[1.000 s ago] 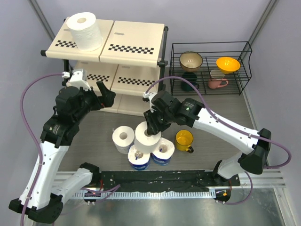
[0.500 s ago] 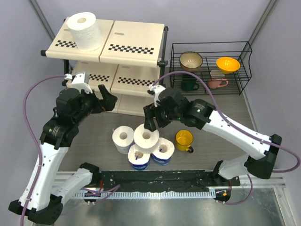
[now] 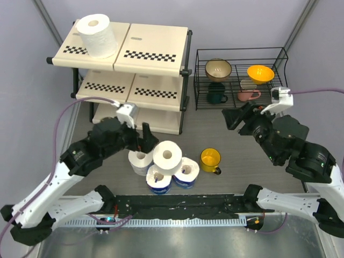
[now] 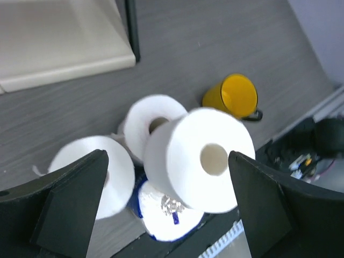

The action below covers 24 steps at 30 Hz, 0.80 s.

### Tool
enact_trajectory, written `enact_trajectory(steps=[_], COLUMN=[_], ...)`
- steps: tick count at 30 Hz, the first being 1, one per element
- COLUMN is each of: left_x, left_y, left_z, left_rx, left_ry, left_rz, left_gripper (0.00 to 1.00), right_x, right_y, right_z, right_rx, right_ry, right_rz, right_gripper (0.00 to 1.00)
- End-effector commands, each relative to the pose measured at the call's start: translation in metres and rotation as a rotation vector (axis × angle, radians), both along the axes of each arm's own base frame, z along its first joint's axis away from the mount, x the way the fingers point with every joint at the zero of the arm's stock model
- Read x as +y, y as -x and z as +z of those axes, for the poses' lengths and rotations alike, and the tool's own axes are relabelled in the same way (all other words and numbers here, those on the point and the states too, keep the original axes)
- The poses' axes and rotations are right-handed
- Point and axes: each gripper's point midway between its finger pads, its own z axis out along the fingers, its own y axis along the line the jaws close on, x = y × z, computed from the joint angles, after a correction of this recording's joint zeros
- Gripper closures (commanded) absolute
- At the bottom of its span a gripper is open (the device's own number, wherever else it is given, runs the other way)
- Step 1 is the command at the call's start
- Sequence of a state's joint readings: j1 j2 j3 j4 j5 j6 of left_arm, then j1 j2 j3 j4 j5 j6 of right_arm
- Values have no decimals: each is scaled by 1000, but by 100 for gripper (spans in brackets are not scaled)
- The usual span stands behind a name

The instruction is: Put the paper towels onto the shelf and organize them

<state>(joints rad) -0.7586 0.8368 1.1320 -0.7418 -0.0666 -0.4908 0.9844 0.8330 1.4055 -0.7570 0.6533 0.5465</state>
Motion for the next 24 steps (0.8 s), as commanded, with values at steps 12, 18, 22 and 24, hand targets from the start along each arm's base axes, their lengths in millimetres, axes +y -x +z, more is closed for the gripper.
enact_trajectory(steps=[12,18,22,24], left_x=[-24,-34,-40,-39], left_y=[17,16,15,13], left_z=[-38,-57,-66,-70], left_rx=[-17,19,26,28], left_ry=[-187,-238,-244,-261], left_rz=[28,2,-5,1], left_gripper=[0,0,0,0], right_x=[-40,-42,-42,-42], right_y=[1,2,1,1], right_z=[-24,-24,-25,-25], right_rx=[38,38,40,40], right_ry=[24,31,39,44], right_rz=[-166,-170,-171,-174], right_gripper=[31,31,31,31])
